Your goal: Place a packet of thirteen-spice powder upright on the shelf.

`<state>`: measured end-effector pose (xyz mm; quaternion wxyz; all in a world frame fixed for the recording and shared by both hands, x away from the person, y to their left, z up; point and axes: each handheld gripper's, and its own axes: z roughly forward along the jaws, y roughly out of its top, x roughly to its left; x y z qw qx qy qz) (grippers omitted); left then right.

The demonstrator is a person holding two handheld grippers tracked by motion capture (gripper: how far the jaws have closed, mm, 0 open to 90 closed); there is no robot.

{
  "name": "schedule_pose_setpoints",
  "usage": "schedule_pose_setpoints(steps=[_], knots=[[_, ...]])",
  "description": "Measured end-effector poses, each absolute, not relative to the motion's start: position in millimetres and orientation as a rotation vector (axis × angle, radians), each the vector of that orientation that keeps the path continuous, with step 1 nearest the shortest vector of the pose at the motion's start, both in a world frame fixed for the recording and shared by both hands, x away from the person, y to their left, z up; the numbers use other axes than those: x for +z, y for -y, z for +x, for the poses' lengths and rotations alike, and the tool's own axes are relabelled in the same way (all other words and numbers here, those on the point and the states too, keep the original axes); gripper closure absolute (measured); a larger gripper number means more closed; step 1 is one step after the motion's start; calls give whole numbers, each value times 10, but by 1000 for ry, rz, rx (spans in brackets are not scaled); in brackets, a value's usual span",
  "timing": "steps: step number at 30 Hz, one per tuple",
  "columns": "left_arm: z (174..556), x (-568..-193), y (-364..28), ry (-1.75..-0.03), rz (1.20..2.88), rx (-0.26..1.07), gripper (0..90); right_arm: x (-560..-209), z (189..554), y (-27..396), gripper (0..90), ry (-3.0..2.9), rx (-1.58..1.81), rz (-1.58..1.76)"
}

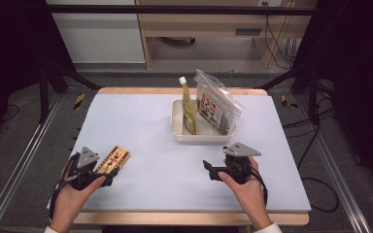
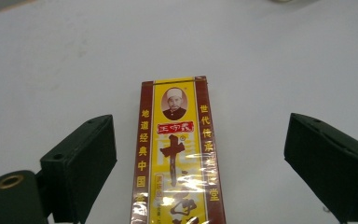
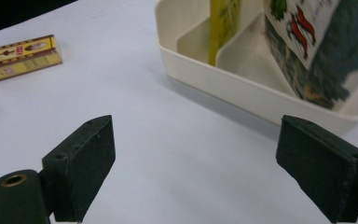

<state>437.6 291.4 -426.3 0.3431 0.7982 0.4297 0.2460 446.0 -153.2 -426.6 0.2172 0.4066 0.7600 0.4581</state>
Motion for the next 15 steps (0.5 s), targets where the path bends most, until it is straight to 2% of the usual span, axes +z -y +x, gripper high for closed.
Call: schedule_pose_setpoints(steps=[4, 12, 15], knots=[[4551, -4125, -2971, -1194, 2119, 580, 104, -4399, 4434, 1582, 136, -2144, 1220, 1158], [4839, -4010, -2919, -1274, 2308, 397, 120, -4452, 4434, 1548, 137, -2197, 1178, 1118], [4874, -4049, -2821, -1247, 2451, 369, 118, -4462, 4442, 1553, 138, -2205, 1171, 1122]])
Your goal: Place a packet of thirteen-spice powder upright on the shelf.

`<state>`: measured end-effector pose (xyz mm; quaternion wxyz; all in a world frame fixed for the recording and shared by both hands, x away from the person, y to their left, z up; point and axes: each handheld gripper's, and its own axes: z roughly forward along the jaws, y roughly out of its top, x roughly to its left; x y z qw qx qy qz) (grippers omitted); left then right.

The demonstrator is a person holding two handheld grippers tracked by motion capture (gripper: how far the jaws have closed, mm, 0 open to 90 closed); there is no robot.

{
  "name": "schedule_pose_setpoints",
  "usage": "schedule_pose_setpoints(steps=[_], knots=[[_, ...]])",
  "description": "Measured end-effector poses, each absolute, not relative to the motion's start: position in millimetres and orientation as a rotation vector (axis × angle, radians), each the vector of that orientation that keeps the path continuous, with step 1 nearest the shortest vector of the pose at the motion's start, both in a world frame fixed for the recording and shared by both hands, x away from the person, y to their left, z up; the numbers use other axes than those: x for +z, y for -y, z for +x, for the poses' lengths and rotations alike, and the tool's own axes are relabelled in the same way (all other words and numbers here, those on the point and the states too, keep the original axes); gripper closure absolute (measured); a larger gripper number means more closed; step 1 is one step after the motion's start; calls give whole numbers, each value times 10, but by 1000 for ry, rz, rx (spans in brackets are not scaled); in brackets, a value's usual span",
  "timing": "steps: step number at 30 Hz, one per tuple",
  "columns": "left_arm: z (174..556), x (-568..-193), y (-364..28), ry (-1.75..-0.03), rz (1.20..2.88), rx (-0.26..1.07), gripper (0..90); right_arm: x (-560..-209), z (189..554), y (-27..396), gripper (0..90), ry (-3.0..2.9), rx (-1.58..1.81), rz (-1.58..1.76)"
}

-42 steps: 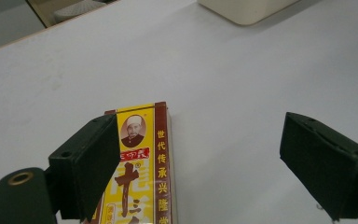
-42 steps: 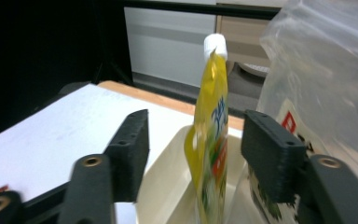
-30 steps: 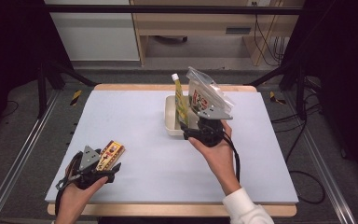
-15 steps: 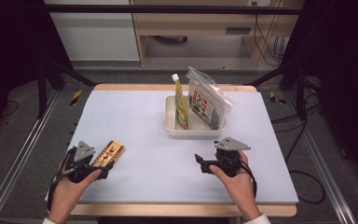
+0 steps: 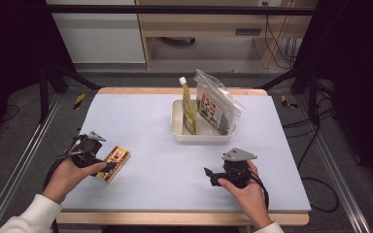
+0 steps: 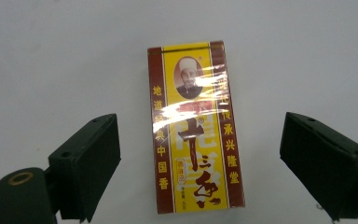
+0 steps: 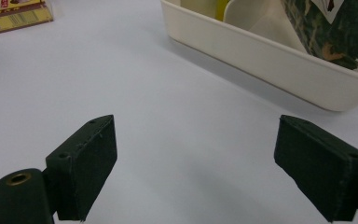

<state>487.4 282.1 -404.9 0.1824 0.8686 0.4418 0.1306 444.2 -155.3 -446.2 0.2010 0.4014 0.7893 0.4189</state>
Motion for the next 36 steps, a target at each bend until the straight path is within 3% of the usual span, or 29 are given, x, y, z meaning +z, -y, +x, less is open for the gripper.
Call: schedule_pose_setpoints(steps=[12, 21, 30, 36], knots=[[4866, -4352, -2888, -1295, 2542, 249, 168, -4490, 4451, 1555, 136, -2228, 1160, 1133], [4885, -4421, -2895, -1290, 2559, 225, 270, -4506, 4451, 1533, 135, -2252, 1153, 1123], [4851, -4410, -2871, -1263, 2558, 281, 315, -4483, 4442, 1536, 135, -2236, 1173, 1117], [4786, -4289, -2723, -1099, 2501, 399, 320, -4473, 4460, 1522, 135, -2222, 1203, 1124]])
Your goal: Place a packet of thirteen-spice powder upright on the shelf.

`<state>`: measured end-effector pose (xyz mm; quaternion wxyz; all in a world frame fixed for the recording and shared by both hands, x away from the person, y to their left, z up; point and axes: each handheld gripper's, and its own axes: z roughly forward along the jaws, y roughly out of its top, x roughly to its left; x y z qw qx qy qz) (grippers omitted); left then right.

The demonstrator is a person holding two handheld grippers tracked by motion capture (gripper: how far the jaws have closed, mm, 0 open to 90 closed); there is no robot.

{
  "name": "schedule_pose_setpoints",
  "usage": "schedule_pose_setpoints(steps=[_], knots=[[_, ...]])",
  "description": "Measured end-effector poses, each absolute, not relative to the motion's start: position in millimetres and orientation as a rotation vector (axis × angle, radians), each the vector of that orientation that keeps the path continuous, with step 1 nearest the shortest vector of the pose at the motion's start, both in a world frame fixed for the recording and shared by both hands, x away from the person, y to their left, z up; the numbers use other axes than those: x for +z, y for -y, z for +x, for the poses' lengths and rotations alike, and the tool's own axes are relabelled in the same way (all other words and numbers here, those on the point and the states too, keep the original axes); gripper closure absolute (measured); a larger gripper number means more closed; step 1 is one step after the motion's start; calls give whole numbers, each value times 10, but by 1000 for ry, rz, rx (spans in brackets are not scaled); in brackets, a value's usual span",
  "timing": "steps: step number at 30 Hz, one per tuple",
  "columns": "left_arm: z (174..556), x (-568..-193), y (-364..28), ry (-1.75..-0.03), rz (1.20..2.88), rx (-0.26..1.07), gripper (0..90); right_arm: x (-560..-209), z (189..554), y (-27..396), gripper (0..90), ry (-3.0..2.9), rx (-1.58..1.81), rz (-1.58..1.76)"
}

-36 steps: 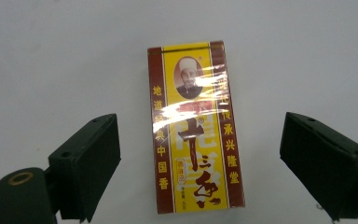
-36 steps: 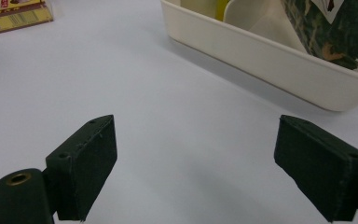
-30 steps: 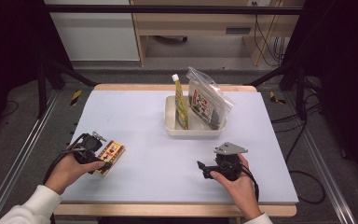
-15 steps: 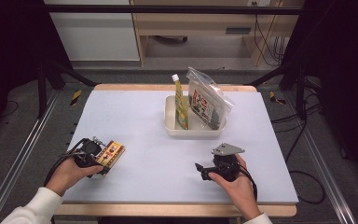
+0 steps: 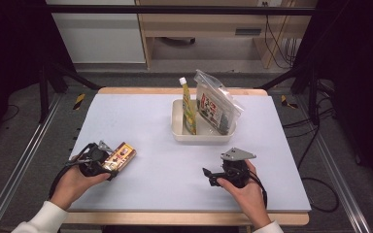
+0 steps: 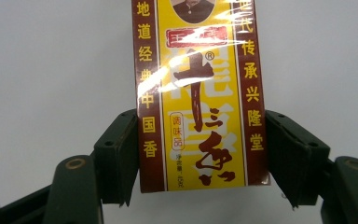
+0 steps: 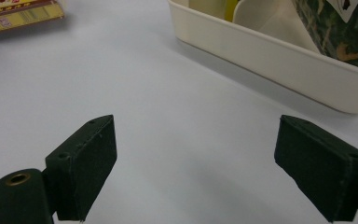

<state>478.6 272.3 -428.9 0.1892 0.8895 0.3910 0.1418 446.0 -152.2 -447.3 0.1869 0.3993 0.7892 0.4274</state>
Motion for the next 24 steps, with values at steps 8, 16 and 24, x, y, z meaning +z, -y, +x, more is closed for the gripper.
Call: schedule_pose_setpoints(steps=[8, 16, 24], knots=[[4683, -4282, -2081, -789, 2354, 545, 320, -4414, 4610, 1332, 171, -2259, 1296, 1173], [4557, -4330, -1691, -625, 2297, 600, 321, -4279, 4712, 1204, 236, -2241, 1467, 1189], [4494, -4368, -1606, -600, 2242, 584, 321, -4285, 4770, 1093, 299, -2287, 1582, 1197]])
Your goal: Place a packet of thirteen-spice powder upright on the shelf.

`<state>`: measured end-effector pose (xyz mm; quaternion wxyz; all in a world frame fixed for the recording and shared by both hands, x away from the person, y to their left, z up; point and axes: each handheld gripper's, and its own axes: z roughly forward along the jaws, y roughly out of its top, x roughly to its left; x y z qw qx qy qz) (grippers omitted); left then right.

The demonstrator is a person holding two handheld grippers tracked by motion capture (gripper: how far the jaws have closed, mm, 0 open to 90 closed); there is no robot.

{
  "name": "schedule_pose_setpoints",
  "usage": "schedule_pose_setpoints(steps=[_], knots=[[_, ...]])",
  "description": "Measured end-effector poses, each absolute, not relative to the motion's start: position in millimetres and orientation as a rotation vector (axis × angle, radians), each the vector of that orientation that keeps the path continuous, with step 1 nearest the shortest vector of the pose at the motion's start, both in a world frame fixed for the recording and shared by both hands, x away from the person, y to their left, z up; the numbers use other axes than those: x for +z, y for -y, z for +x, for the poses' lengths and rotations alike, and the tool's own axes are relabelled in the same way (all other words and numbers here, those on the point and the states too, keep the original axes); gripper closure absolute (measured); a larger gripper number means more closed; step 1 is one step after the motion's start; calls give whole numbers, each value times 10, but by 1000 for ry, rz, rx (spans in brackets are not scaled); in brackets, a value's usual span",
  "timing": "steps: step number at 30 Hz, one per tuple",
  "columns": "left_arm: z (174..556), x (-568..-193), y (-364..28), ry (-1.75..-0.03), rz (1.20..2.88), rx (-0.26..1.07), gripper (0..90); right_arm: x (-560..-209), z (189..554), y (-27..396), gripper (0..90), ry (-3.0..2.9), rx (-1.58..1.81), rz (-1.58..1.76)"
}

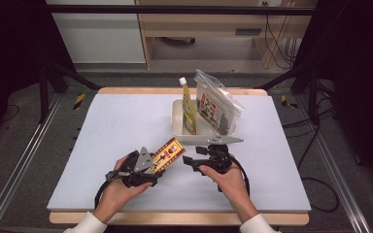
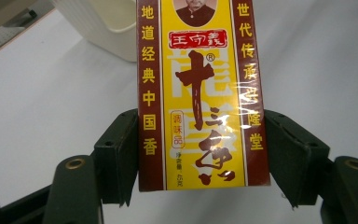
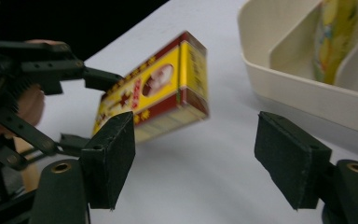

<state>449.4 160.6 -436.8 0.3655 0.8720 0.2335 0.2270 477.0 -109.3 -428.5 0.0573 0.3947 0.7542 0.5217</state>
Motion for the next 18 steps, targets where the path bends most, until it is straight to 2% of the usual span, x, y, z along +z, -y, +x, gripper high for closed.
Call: schedule_pose_setpoints(steps=[10, 18], knots=[[4429, -4354, -1534, -572, 2205, 573, 321, -4323, 4833, 971, 321, -2332, 1659, 1224], [4377, -4342, -1480, -538, 2182, 583, 322, -4354, 4854, 982, 377, -2331, 1748, 1272]])
